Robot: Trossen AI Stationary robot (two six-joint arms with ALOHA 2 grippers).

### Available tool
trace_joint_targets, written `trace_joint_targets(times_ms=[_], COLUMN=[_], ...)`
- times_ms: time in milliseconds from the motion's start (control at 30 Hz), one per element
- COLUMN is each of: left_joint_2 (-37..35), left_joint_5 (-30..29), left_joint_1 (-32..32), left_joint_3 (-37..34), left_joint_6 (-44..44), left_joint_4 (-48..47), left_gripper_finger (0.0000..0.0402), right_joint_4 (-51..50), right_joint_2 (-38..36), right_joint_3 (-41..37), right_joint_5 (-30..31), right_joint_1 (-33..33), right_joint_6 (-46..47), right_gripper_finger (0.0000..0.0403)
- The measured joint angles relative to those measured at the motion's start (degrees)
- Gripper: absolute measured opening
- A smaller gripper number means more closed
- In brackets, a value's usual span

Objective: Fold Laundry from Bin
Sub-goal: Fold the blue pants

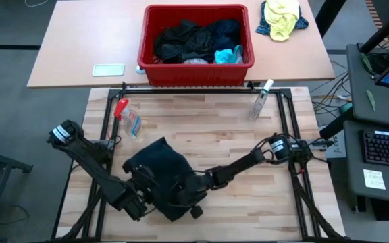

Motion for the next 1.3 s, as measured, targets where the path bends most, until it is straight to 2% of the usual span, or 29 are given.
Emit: trace_joint_targets(times_ms=[133, 233, 500, 667, 733, 800, 867, 1000, 1133, 1233, 1300], left_joint_2=[-1.54, -1.75, -1.46, -1.46, -1.46, -1.46, -1.46, -1.46, -1.45, -1.46, -1.46], left_joint_5=[-0.77, -1.18, -6.58, -6.8, -6.83, -6.83, -6.83, -7.18, -2.15, 1.51, 3.42], left_joint_1=[-0.03, -0.7, -4.05, -5.51, -5.77, -5.75, -4.74, -0.85, 2.45, 3.37, 3.48], left_joint_3=[3.01, 4.84, 4.07, 3.6, 3.49, 3.22, 2.17, -3.37, -11.78, -17.34, -20.27], left_joint_6=[0.98, 6.07, 26.62, 28.42, 28.51, 29.31, 31.95, 39.98, 47.37, 51.52, 52.46], left_joint_4=[-7.48, -8.23, 10.33, 13.99, 15.29, 17.41, 21.82, 36.22, 53.48, 66.82, 71.91], left_gripper_finger=[0.0042, 0.0042, 0.0042, 0.0042, 0.0042, 0.0042, 0.0041, 0.0037, 0.0036, 0.0036, 0.0036], right_joint_4=[-9.37, -15.36, -27.98, -29.84, -27.13, -20.44, -9.39, 14.12, 25.21, 25.4, 25.01], right_joint_2=[-2.64, -5.47, -14.28, -21.01, -24.52, -27.19, -28.41, -26.15, -20.53, -14.74, -10.71], right_joint_3=[-0.11, -0.33, -0.75, -6.55, -10.53, -14.82, -19.35, -25.21, -23.99, -19.93, -17.25], right_joint_5=[0.45, 1.45, 2.38, 2.36, 3.8, 8.95, 13.68, 14.62, 15.79, 16.22, 16.04], right_joint_1=[-0.42, -0.59, -0.6, -0.76, -1.19, -1.78, -2.57, -4.78, -7.77, -9.52, -10.12], right_joint_6=[-1.77, -2.01, -4.48, -5.88, -4.68, -2.44, -0.38, 0.62, 5.26, 6.93, 6.82], right_gripper_finger=[0.0012, 0.0012, 0.0012, 0.0012, 0.0012, 0.0012, 0.0012, 0.0012, 0.0012, 0.0012, 0.0012])
